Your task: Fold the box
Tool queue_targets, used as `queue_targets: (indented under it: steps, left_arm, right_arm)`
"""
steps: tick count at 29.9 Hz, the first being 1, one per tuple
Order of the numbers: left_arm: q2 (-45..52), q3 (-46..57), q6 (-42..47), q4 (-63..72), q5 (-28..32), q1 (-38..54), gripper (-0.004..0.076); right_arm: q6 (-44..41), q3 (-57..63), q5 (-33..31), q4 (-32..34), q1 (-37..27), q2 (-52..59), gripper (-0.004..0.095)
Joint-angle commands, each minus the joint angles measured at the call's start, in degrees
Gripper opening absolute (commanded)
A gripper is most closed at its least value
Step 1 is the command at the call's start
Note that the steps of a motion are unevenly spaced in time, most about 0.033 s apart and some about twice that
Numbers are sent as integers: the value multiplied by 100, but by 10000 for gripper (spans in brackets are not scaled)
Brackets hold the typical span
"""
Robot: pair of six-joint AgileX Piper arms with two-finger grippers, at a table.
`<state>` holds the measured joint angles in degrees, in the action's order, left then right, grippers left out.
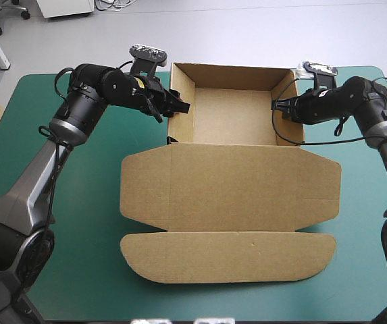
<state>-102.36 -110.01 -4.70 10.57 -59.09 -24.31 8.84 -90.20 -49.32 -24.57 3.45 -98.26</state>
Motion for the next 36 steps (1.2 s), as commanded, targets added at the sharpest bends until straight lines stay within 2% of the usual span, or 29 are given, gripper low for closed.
queue_targets:
  steps: [1,11,16,24,36]
  left_arm:
    - [254,-202,102,-179,102,-54,408]
    - [85,-271,358,-844,-187,-290,407]
    - [-132,-612,422,-1222,-585,-454,391]
    - [-378,-1216,579,-2176,-864,-857,391]
    - [-658,-1228,811,-2316,-890,-881,391]
  right_arm:
    - [-87,-181,248,-258,11,295,-16]
    - [-157,-181,163,-258,11,295,-15]
    - [-178,-181,149,-247,61,295,-15]
    - [-235,-181,155,-219,123,295,-15]
    - [-304,-181,36,-219,123,295,-15]
